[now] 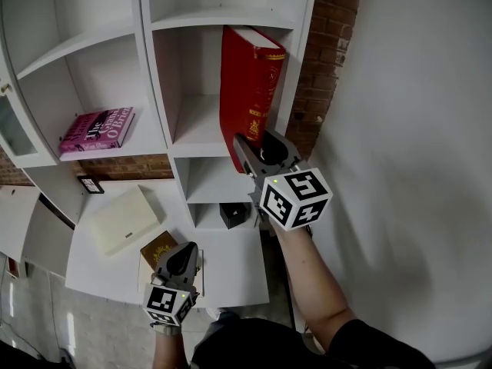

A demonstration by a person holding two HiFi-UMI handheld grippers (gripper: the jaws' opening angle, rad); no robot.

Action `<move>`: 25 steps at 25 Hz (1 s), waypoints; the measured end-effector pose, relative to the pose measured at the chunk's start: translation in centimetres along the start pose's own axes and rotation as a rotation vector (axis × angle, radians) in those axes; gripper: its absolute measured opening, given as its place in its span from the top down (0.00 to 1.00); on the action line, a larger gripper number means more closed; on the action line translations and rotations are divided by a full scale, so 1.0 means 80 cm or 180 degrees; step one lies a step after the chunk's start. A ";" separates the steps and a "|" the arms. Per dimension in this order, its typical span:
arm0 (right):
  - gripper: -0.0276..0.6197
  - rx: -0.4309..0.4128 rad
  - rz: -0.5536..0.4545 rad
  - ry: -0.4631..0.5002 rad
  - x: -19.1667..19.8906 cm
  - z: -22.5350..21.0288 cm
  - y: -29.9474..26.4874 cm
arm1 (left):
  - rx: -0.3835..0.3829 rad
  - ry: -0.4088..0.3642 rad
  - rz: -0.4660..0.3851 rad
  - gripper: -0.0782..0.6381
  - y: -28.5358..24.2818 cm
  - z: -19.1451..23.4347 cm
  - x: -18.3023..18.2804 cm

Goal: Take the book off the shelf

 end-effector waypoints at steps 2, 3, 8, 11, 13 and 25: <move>0.67 0.0013 -0.0057 0.0033 -0.001 -0.001 0.014 | 0.0027 -0.0010 0.0009 0.88 0.001 -0.007 -0.001; 0.68 0.0023 -0.0077 0.0059 -0.001 -0.001 0.021 | 0.0044 -0.0014 0.0014 0.88 0.002 -0.010 -0.002; 0.68 0.0032 -0.0161 0.0160 0.005 -0.001 0.055 | 0.0117 -0.0040 0.0028 0.88 0.005 -0.027 -0.005; 0.69 0.0050 -0.0232 0.0224 0.011 0.000 0.079 | 0.0155 -0.0060 0.0031 0.88 0.007 -0.038 -0.006; 0.70 0.0063 -0.0273 0.0271 0.013 0.001 0.094 | 0.0177 -0.0075 0.0032 0.88 0.009 -0.045 -0.007; 0.73 0.0144 -0.0407 0.0523 0.033 0.015 0.184 | 0.0313 -0.0193 0.0021 0.88 0.014 -0.085 -0.010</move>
Point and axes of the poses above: the fingertips, and each gripper's own axes: y backward along the fingers, z to its left, x out of its underside, the point moved 9 cm from there along y, backward along the fingers, and after that the axes turned 3 degrees about y, right-handed, at the moved point
